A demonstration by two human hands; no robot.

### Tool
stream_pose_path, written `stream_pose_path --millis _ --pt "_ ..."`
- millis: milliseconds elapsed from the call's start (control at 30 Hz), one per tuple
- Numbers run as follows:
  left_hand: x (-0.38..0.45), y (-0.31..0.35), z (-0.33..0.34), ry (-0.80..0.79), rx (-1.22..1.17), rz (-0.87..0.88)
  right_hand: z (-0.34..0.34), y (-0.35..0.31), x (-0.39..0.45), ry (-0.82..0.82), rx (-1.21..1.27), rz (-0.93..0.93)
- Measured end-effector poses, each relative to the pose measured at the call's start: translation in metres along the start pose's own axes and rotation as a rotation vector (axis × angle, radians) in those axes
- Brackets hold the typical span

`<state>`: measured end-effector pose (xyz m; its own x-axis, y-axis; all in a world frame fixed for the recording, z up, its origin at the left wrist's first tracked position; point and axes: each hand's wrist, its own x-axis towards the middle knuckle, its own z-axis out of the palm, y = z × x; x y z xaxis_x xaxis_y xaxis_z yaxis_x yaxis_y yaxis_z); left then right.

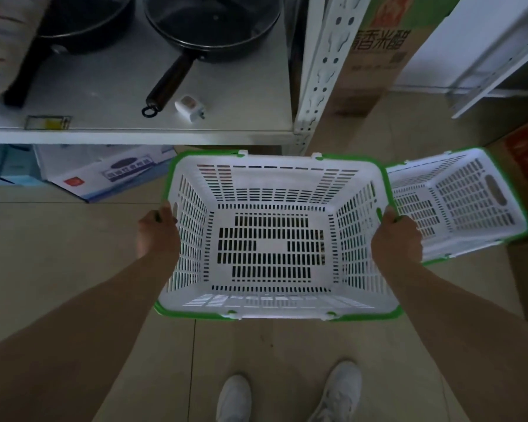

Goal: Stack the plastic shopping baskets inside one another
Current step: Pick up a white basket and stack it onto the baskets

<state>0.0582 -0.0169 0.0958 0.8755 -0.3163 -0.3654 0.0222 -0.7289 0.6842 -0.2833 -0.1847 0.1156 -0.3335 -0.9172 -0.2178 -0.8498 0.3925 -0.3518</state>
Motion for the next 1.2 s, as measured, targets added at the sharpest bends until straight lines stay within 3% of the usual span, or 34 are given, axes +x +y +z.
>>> stream_pose_path --millis 167,467,767,967,1200 --pt "0.022 -0.039 0.022 -0.009 -0.014 -0.077 0.028 0.011 0.009 -0.021 0.003 0.0" --pt "0.02 -0.048 0.039 -0.018 0.044 -0.073 0.065 0.042 0.024 -0.071 0.058 -0.047" --pt "0.023 -0.059 0.055 0.027 0.129 -0.089 0.095 0.055 0.045 -0.151 -0.121 -0.122" --pt "0.032 -0.071 0.061 0.053 0.095 -0.137 0.112 0.059 0.049 -0.096 -0.16 -0.142" --pt "0.027 -0.072 0.07 0.132 0.073 -0.074 0.112 0.06 0.049 -0.017 -0.314 -0.224"
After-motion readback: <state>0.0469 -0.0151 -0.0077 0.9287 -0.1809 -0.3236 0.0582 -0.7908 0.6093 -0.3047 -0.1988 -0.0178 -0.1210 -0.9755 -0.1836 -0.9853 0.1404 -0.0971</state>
